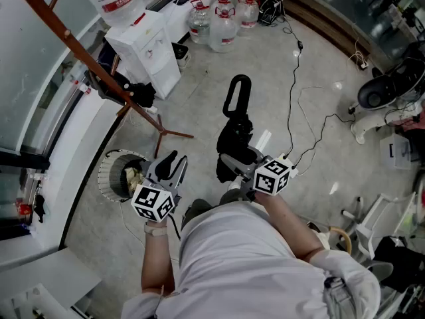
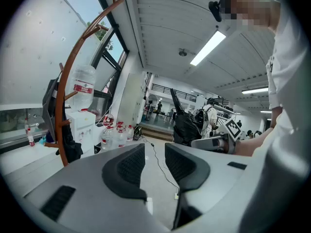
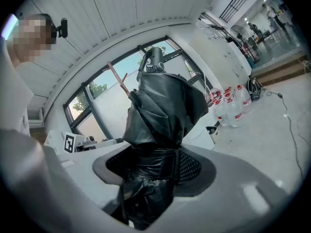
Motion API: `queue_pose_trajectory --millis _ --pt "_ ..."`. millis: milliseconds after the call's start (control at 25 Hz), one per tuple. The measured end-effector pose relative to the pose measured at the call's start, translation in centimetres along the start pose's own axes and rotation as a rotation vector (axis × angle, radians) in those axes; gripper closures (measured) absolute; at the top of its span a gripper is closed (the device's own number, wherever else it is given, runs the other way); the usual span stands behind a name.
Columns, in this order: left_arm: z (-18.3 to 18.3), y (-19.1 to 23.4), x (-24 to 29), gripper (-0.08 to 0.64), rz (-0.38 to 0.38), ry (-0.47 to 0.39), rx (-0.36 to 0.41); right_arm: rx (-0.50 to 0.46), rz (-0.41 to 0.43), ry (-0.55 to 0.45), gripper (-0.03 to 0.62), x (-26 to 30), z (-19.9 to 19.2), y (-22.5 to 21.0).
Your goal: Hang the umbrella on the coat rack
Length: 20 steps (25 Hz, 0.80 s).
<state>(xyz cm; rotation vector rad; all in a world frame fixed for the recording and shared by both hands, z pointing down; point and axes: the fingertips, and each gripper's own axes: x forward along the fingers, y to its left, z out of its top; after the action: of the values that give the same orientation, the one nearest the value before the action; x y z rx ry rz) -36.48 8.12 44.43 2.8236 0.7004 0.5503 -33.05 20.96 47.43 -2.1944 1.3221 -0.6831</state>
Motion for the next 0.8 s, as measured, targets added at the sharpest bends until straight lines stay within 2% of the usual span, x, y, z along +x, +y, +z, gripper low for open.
queue_pose_trajectory --millis 440,640,800 --pt "0.7 -2.5 7.5 0.449 0.034 0.009 -0.013 -0.056 0.025 0.044 0.344 -2.8 3.2 -6.5" --pt "1.4 -3.0 11.0 0.449 0.021 0.028 -0.007 -0.015 -0.001 0.035 0.344 -3.6 4.4 -9.7" --pt "1.6 -1.4 14.2 0.449 0.005 0.046 -0.022 0.025 -0.031 0.044 0.344 -2.6 5.2 -12.7"
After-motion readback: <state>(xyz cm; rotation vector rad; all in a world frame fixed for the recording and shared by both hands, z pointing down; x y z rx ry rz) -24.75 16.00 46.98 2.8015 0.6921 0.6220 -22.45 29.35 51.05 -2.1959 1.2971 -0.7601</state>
